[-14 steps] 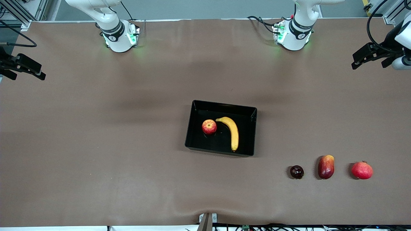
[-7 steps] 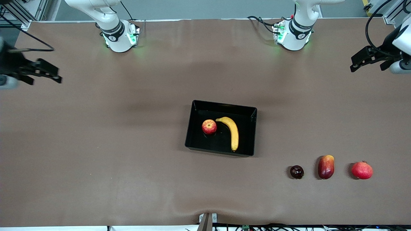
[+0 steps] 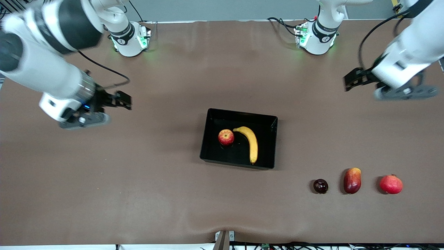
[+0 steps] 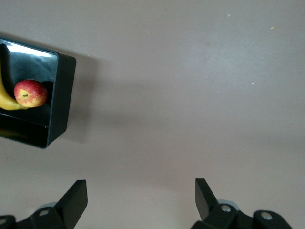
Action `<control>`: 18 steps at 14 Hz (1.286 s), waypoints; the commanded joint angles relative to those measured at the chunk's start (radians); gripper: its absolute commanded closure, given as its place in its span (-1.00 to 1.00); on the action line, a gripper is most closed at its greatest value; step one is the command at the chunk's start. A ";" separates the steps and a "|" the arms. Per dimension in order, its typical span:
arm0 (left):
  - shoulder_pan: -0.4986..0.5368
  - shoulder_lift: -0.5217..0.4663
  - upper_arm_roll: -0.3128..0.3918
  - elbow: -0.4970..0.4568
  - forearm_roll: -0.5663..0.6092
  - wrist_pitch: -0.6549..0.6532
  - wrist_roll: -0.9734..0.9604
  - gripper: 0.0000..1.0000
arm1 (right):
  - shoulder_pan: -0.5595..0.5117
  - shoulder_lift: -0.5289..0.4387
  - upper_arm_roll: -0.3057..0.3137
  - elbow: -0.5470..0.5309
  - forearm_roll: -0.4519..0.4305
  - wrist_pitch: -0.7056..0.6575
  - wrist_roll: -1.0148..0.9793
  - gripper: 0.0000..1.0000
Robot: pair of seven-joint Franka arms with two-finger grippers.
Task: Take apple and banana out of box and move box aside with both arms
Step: 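Lower the left gripper over the yellow banana in the tray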
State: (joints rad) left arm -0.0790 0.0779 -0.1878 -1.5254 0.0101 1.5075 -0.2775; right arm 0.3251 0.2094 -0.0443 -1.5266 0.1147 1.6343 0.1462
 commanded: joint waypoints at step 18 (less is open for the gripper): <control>-0.349 0.604 -0.067 0.094 0.172 0.431 -0.772 -1.00 | -0.256 -0.176 -0.017 0.031 -0.093 -0.091 -0.097 -1.00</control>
State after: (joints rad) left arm -0.4050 0.6337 -0.2599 -1.4572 0.1425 1.9091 -1.0079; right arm 0.0820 0.0517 -0.0754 -1.4762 0.0357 1.5451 0.0641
